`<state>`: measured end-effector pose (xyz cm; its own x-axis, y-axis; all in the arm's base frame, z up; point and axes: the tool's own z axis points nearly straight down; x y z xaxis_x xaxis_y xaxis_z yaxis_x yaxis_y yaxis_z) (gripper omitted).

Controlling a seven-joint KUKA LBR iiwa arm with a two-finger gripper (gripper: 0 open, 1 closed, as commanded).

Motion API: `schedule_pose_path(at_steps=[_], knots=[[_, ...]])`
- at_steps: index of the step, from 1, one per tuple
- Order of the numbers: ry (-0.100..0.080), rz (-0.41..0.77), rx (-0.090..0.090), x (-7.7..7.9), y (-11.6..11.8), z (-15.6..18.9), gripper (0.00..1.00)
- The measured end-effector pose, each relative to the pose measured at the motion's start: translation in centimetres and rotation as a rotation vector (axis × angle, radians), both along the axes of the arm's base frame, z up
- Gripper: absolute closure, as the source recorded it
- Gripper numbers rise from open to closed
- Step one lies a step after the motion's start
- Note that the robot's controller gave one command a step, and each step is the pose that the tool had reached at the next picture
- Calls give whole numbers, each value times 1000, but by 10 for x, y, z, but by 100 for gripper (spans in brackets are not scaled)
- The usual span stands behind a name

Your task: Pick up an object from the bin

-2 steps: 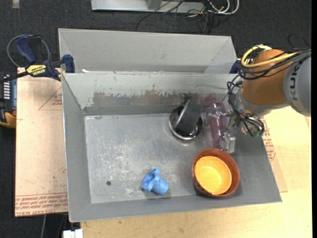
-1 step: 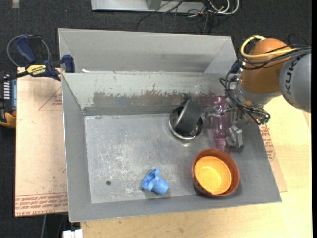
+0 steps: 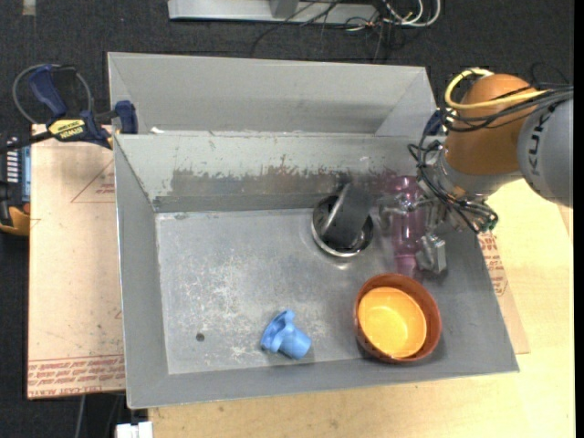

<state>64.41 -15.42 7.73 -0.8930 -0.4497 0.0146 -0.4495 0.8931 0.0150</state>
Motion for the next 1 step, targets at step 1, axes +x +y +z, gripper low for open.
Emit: schedule_pose_path(at_steps=[1], knots=[[-19,-88,-2,0,6,21,0]])
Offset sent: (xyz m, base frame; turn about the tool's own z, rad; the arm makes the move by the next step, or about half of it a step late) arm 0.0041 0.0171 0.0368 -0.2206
